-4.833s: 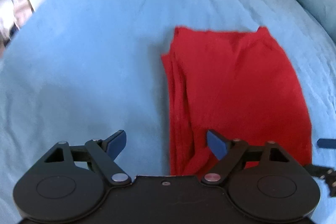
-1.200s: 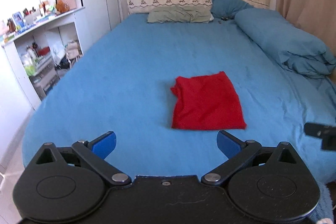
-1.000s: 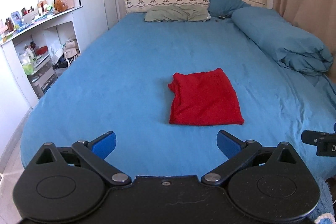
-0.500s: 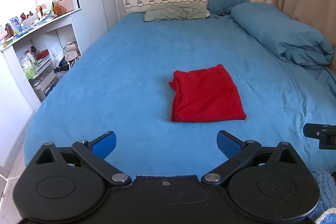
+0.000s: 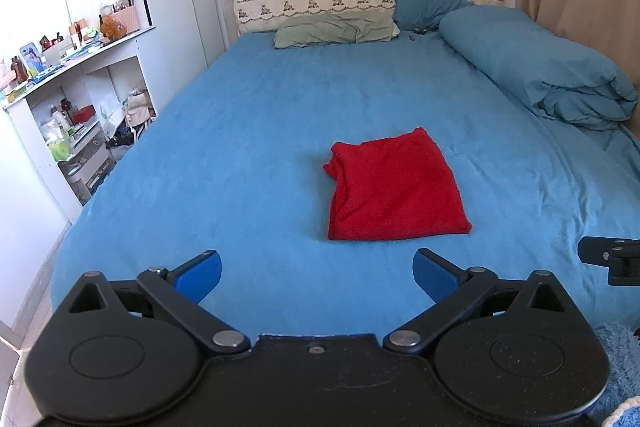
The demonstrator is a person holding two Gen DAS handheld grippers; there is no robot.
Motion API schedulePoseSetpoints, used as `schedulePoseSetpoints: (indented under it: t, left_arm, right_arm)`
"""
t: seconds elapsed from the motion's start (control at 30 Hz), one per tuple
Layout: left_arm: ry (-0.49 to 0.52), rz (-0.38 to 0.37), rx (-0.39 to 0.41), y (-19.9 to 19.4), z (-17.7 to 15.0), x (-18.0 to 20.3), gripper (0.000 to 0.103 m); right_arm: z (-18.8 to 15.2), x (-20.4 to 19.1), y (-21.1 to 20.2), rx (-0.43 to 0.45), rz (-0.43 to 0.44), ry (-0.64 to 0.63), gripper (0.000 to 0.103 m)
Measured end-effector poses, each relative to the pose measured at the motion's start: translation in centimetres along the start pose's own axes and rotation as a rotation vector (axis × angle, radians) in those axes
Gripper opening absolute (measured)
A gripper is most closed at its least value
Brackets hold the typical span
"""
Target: Fold small clothes
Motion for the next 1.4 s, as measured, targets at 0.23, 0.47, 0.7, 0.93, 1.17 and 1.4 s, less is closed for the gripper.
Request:
schedulePoseSetpoints:
  t: [0.23,0.47,0.7,0.93,1.17,1.4]
  left_arm:
    - [0.001,-0.003,0.008,-0.25,0.19,-0.06,0.103]
    - [0.001,-0.005,0.015,-0.39,0.24,-0.28,0.103]
    - [-0.006,-0.010,0.021,-0.57,0.28,-0.76,0.103]
    - [-0.009,-0.012,0.023,-0.70,0.28,-0.75,0.103]
    - [-0.012,-0.016,0.028,-0.75,0.36,-0.75,0.103]
    - [-0.010,-0.015,0.032,-0.90,0.20,-0.72,0.103]
  right_arm:
    - [0.06,0.12,0.04,-0.002,-0.001,0.004,0.103]
    - [-0.03,-0.12,-0.10,0.005,-0.010,0.004,0.103]
    - [-0.11,-0.40,-0.22,0.006,-0.011,0.004,0.103]
    - [-0.10,-0.35,-0.23,0.006,-0.010,0.005,0.103]
    - [-0.13,-0.35,-0.27,0.007,-0.009,0.005,0.103]
    - [-0.32,-0.64,-0.49,0.011,-0.010,0.006,0.103]
Point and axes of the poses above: each gripper's, at about its wrist camera, not at the fingertips, and y roughly the way its jaws point, x to its right, z to its top, the point moved 1 cm from there along y, roughly the way its jaws point, and after that the axes turned 9 degrees about -x, right-handed, at the moved point
